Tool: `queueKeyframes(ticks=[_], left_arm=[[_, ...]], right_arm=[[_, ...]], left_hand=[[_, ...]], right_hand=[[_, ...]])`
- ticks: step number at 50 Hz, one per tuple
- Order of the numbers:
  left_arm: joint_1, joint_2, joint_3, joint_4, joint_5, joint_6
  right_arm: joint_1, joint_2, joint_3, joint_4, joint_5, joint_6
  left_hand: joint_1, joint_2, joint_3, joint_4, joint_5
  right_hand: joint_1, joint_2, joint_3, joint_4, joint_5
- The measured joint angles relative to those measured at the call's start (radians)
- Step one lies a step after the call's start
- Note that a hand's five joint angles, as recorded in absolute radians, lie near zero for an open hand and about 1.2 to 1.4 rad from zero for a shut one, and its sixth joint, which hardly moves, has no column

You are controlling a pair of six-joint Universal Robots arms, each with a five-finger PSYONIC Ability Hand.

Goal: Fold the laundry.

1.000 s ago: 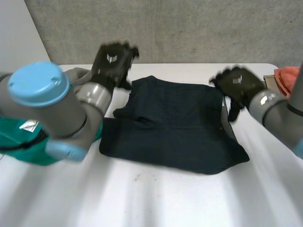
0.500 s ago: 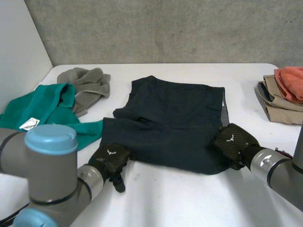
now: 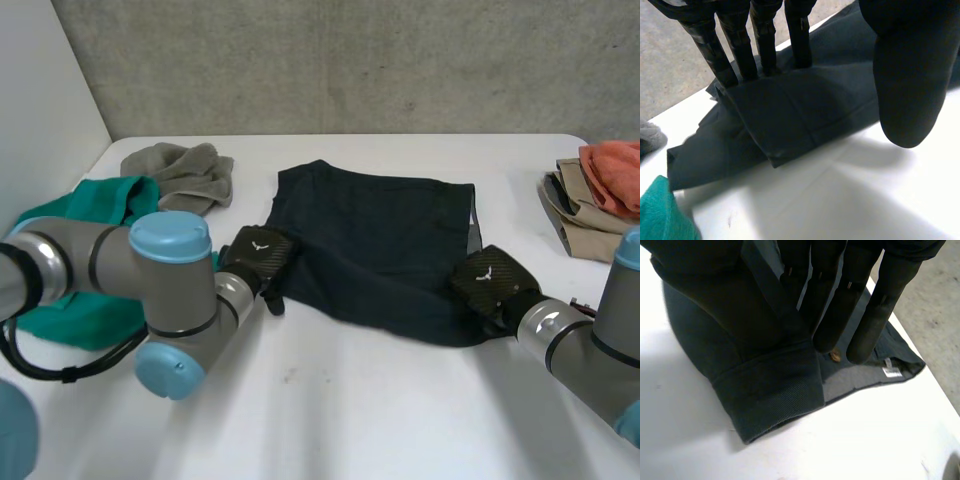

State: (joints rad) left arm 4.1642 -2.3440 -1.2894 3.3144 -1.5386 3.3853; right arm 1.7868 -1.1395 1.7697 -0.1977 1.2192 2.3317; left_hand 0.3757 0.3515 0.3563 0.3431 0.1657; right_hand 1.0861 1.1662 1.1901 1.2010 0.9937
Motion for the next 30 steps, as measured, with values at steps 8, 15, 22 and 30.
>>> queueKeyframes(ticks=[8,15,22,30], left_arm=[[-0.003,-0.110,0.123,0.002,0.002,0.078],[-0.003,-0.160,0.179,0.047,0.005,0.113],[-0.010,-0.131,0.163,0.095,-0.001,0.127],[-0.036,0.132,-0.031,0.081,-0.001,0.132]], right_arm=[[0.006,0.022,-0.061,-0.007,0.081,0.059],[0.021,0.027,-0.075,-0.008,0.102,0.068],[0.027,0.021,-0.076,0.000,0.114,0.066],[0.028,-0.026,-0.082,0.097,0.121,0.056]], left_hand=[[0.000,0.006,0.003,0.012,0.023],[0.501,0.540,0.531,0.548,0.129],[0.805,0.843,0.834,0.853,0.129],[0.805,0.845,0.836,0.853,0.129]], right_hand=[[0.000,0.000,0.004,0.000,0.001],[0.000,0.000,0.005,0.001,0.001],[0.000,0.000,0.005,0.001,0.001],[-0.001,0.000,0.005,0.001,0.004]])
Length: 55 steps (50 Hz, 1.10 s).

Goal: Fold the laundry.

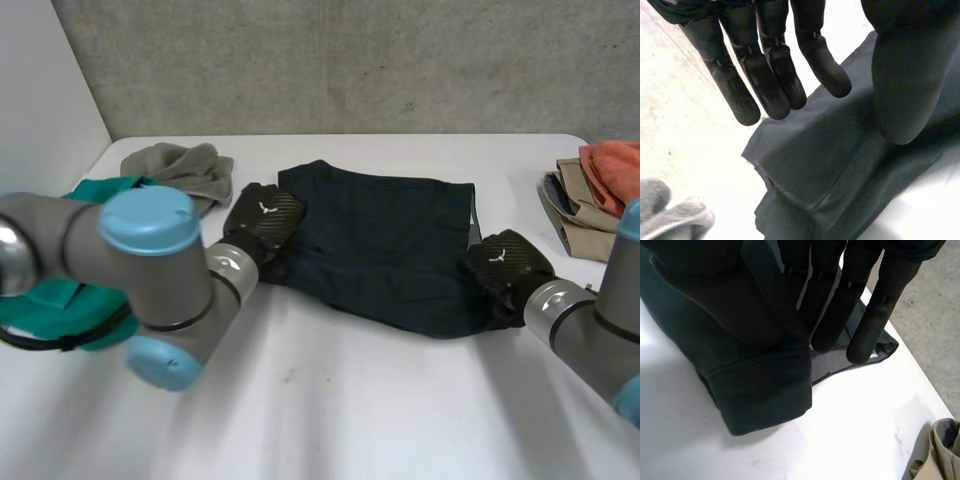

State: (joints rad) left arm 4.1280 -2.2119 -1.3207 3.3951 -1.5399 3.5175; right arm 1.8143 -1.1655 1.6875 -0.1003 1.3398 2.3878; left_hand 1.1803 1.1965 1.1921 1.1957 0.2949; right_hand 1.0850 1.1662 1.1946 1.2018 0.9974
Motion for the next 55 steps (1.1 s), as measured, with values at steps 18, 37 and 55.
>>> queueKeyframes(ticks=[18,37,55], left_arm=[[0.010,0.219,-0.263,-0.112,0.011,0.002],[0.049,-0.007,-0.194,0.049,0.030,0.026],[0.048,-0.039,-0.163,0.033,0.032,0.117]], right_arm=[[0.008,-0.088,-0.002,0.157,-0.018,0.001],[-0.003,-0.041,0.002,0.120,-0.013,0.009],[-0.003,-0.043,0.012,0.113,-0.002,0.011]], left_hand=[[-0.736,-0.750,-0.740,-0.757,-0.036],[-0.520,-0.539,-0.541,-0.540,0.182],[-0.048,-0.001,-0.004,0.000,0.689]], right_hand=[[0.000,0.000,0.000,0.002,0.000],[0.000,0.000,0.000,0.002,0.000],[0.000,0.000,0.000,0.002,0.001]])
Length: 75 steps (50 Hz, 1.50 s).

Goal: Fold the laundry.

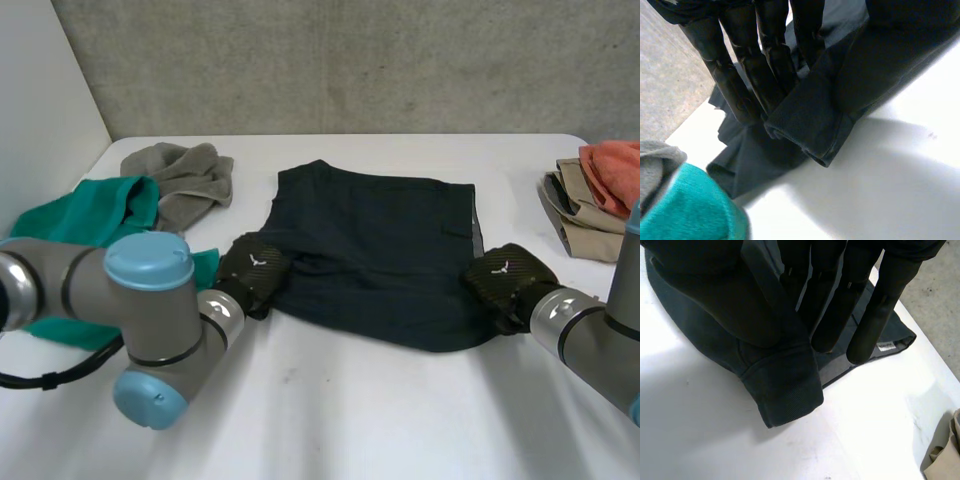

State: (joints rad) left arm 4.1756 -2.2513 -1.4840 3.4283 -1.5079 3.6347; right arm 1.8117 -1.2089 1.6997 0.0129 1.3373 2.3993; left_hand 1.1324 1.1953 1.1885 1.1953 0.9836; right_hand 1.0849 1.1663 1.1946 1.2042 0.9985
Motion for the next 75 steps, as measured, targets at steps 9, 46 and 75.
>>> queueKeyframes(ticks=[9,46,75], left_arm=[[-0.033,0.315,-0.156,-0.270,-0.019,0.009],[-0.063,-0.075,0.322,-0.139,-0.281,0.041],[-0.082,0.010,0.209,0.121,-0.177,0.183]], right_arm=[[-0.002,-0.111,0.039,0.182,-0.001,-0.088],[0.028,0.242,-0.318,-0.096,0.060,-0.130],[0.022,0.305,-0.527,-0.124,0.075,0.179]], left_hand=[[0.000,0.001,0.000,0.000,0.000],[0.002,0.002,0.005,0.004,0.019],[-0.863,-0.946,-0.930,-0.944,-0.913]], right_hand=[[0.000,0.000,0.000,0.000,0.000],[0.000,0.000,0.000,0.000,0.010],[-0.843,-0.944,-0.975,-0.986,-0.947]])
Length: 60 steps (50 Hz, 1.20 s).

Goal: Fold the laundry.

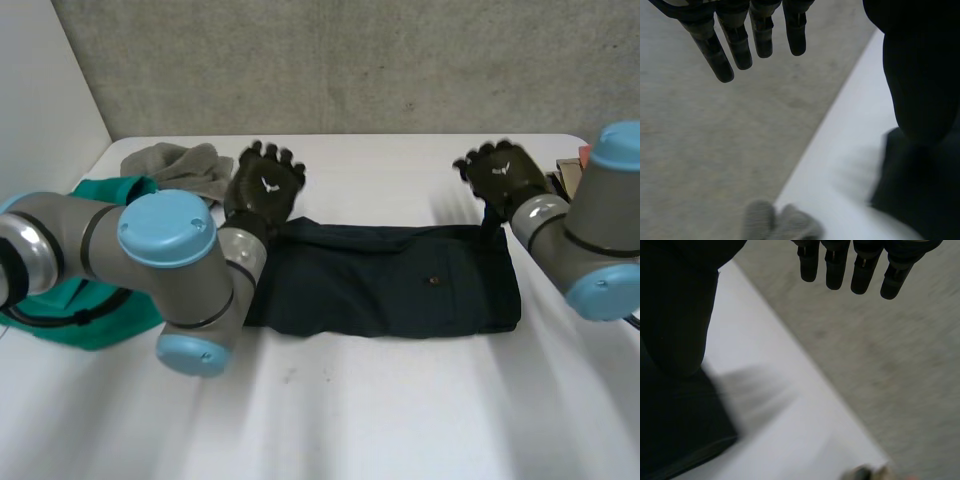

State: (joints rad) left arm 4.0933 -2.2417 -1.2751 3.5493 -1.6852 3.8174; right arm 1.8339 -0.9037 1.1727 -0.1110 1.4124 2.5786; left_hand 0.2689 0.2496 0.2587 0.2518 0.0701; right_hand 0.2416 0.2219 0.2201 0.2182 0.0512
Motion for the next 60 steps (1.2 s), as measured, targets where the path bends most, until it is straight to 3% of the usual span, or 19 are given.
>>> queueKeyframes(ticks=[6,10,23,35,41,54,58,59,60], left_arm=[[0.006,0.010,-0.011,-0.109,0.116,-0.081],[0.017,-0.056,0.056,-0.132,0.159,-0.114],[0.099,-0.371,0.428,-0.127,0.218,-0.119],[0.188,-0.538,0.726,-0.121,0.187,-0.103],[0.190,-0.513,0.709,-0.121,0.177,-0.102],[0.159,-0.204,0.317,-0.120,0.176,-0.156],[0.147,-0.121,0.203,-0.119,0.177,-0.187],[0.147,-0.121,0.203,-0.119,0.177,-0.187],[0.140,-0.084,0.153,-0.120,0.177,-0.199]], right_arm=[[-0.017,-0.040,0.015,0.232,-0.076,0.056],[-0.019,-0.043,0.024,0.273,-0.091,0.071],[-0.020,-0.124,0.147,0.230,-0.087,0.061],[-0.039,-0.279,0.411,0.106,-0.076,0.021],[-0.045,-0.312,0.511,0.076,-0.079,-0.021],[-0.080,-0.247,0.594,-0.077,-0.093,-0.087],[-0.090,-0.188,0.568,-0.116,-0.093,-0.114],[-0.090,-0.188,0.568,-0.116,-0.093,-0.114],[-0.096,-0.159,0.547,-0.132,-0.088,-0.126]], left_hand=[[0.000,0.000,0.000,0.000,0.000],[0.002,0.004,0.002,0.003,0.006],[0.171,0.191,0.180,0.188,0.200],[0.185,0.216,0.204,0.218,0.230],[0.185,0.216,0.204,0.217,0.229],[0.142,0.150,0.143,0.140,0.142],[0.140,0.143,0.136,0.135,0.136],[0.140,0.143,0.136,0.135,0.136],[0.140,0.139,0.136,0.133,0.133]], right_hand=[[0.000,0.000,0.000,0.000,0.000],[0.000,0.000,0.000,0.000,0.000],[0.000,0.000,0.000,0.000,0.000],[0.074,0.101,0.104,0.104,0.104],[0.120,0.125,0.151,0.150,0.155],[0.166,0.160,0.188,0.186,0.191],[0.441,0.511,0.497,0.497,0.486],[0.441,0.511,0.497,0.497,0.486],[0.620,0.845,0.841,0.842,0.797]])
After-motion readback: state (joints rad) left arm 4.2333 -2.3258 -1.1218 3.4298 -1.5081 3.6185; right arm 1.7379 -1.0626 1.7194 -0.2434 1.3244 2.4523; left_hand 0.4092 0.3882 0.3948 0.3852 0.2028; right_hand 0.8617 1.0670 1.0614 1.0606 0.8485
